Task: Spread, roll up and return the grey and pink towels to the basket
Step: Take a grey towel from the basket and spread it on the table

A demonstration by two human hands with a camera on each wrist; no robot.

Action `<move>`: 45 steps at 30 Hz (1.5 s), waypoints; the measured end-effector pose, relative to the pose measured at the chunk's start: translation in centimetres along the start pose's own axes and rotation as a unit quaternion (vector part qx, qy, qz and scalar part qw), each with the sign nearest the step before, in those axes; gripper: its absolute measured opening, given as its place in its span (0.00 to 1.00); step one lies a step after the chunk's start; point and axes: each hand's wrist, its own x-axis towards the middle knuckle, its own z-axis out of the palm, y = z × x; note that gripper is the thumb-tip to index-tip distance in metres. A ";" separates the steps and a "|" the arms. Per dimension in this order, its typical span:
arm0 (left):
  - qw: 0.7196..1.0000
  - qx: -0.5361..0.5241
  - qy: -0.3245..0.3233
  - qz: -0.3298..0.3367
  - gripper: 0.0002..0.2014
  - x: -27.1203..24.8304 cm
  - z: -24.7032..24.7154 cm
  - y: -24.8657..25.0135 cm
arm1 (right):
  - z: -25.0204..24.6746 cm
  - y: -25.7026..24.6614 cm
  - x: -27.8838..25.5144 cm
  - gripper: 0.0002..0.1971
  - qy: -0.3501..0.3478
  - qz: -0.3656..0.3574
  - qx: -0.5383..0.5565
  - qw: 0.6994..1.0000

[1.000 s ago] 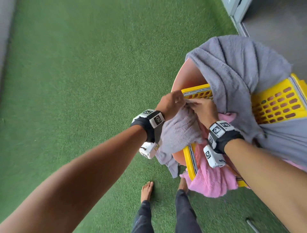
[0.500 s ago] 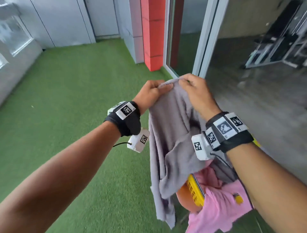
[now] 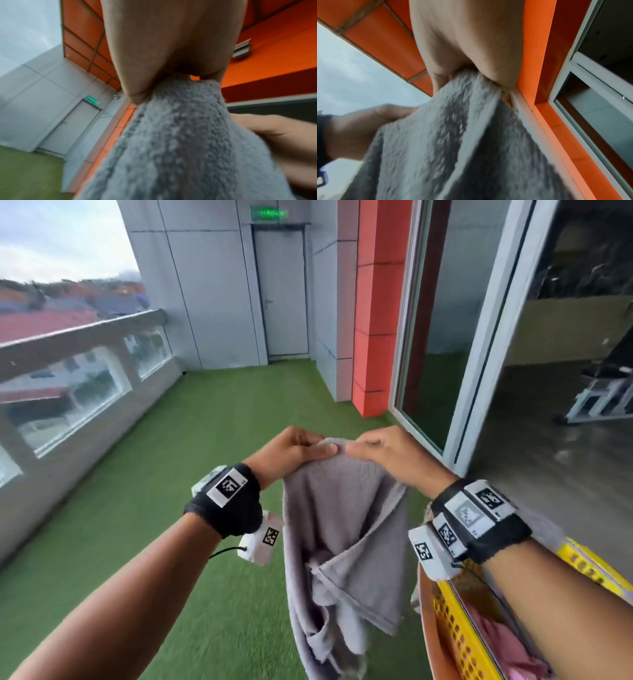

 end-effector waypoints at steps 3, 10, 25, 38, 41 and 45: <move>0.999 0.007 0.049 0.001 0.24 -1.4 0.3 -3.8 | 3.2 1.3 -0.5 0.12 -0.001 0.005 0.003 1.000; 0.995 0.014 0.100 0.006 0.16 -1.2 0.6 -6.0 | 6.7 2.7 -1.4 0.22 -0.030 0.028 0.044 0.998; 0.991 -0.114 0.055 -0.045 0.15 -1.6 3.2 -6.9 | 7.5 1.9 -2.6 0.19 -0.008 0.034 0.131 0.991; 0.995 -0.085 0.036 -0.029 0.10 -1.4 4.2 -8.2 | 8.9 4.1 -4.6 0.24 -0.084 0.113 0.112 0.984; 0.997 -0.073 -0.006 -0.017 0.16 -1.2 4.5 -8.6 | 7.9 4.3 -4.7 0.27 -0.097 0.130 0.210 0.964; 0.996 -0.075 -0.039 -0.004 0.14 -1.0 4.6 -8.4 | 7.5 4.0 -5.4 0.09 -0.147 0.144 0.244 0.948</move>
